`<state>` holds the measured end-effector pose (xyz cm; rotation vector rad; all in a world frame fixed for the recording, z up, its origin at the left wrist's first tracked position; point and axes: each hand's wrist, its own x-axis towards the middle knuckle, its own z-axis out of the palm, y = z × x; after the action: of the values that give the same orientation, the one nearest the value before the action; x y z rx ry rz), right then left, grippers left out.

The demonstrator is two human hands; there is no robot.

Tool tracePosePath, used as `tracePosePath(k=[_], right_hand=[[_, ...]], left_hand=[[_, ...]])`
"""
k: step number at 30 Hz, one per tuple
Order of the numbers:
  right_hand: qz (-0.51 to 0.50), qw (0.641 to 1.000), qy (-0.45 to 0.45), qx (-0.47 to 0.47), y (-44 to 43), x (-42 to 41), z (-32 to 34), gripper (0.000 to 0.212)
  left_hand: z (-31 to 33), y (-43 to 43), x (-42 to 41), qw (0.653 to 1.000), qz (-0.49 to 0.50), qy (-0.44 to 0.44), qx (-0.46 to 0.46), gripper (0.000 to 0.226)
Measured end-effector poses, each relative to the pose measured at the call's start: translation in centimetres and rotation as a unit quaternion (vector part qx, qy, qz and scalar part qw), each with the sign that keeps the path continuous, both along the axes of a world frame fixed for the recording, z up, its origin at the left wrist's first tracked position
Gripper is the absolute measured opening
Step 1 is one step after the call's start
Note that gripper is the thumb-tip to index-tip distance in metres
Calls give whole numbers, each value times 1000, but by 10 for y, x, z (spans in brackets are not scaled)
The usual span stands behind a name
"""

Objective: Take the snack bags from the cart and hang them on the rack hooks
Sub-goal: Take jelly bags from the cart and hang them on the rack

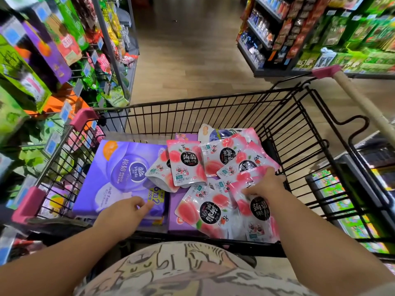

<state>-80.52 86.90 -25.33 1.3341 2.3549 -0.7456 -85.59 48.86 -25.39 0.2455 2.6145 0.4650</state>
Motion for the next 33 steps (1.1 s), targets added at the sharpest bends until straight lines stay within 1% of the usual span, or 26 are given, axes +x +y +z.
tracePosePath(k=[2, 3, 5, 7, 10, 13, 14, 15, 18, 19, 20, 22, 23, 24, 25, 27, 28, 31, 33], right_hand=[[9, 1000, -14, -18, 3, 0, 6, 105], [28, 999, -26, -26, 3, 1, 11, 99], [99, 993, -65, -15, 2, 4, 22, 78], [160, 984, -71, -17, -2, 5, 34, 63], [186, 976, 11, -112, -13, 0, 47, 48], [193, 959, 107, -180, -30, -9, 68, 32], [179, 950, 136, -218, -36, -13, 73, 31], [170, 938, 165, -254, -47, -17, 81, 35], [171, 907, 202, -327, -71, -32, 87, 73], [181, 897, 206, -346, -82, -35, 90, 77], [196, 889, 205, -360, -94, -39, 93, 72], [194, 869, 214, -402, -115, -47, 95, 52], [187, 860, 215, -424, -127, -52, 96, 50], [185, 850, 213, -445, -136, -54, 95, 49], [188, 840, 205, -466, -147, -57, 95, 48], [185, 829, 191, -492, -165, -65, 90, 45], [184, 824, 193, -500, -173, -67, 87, 41], [157, 816, 223, -510, -188, -73, 77, 37], [137, 818, 243, -503, -194, -75, 72, 38]], left_hand=[[0, 1, 1, 1000, 2, 2, 4, 42], [1, 1, 1, 1000, 3, 3, 6, 42], [2, 1, 1, 1000, 4, 4, 6, 42], [4, 1, 1, 1000, 4, 5, 5, 42], [7, 3, 2, 1000, 5, 2, 7, 41], [10, 5, 3, 1000, 0, -4, 10, 44], [10, 4, 2, 1000, -2, -7, 12, 44], [10, 4, 2, 1000, -2, -10, 14, 45], [10, 4, 3, 999, 4, -23, 23, 55], [10, 4, 4, 999, 9, -29, 33, 62], [11, 4, 4, 998, 15, -30, 49, 74], [12, 2, 5, 996, 19, -19, 85, 102], [14, -1, 5, 995, 14, -12, 94, 108], [15, 0, 5, 995, 7, -12, 101, 107], [16, 0, 5, 995, 4, -15, 103, 98], [22, -1, 8, 995, 13, -24, 94, 65], [23, 0, 8, 996, 18, -27, 85, 57], [21, 0, 10, 998, 41, -18, 51, 63], [22, 0, 10, 997, 60, -15, 49, 59]])
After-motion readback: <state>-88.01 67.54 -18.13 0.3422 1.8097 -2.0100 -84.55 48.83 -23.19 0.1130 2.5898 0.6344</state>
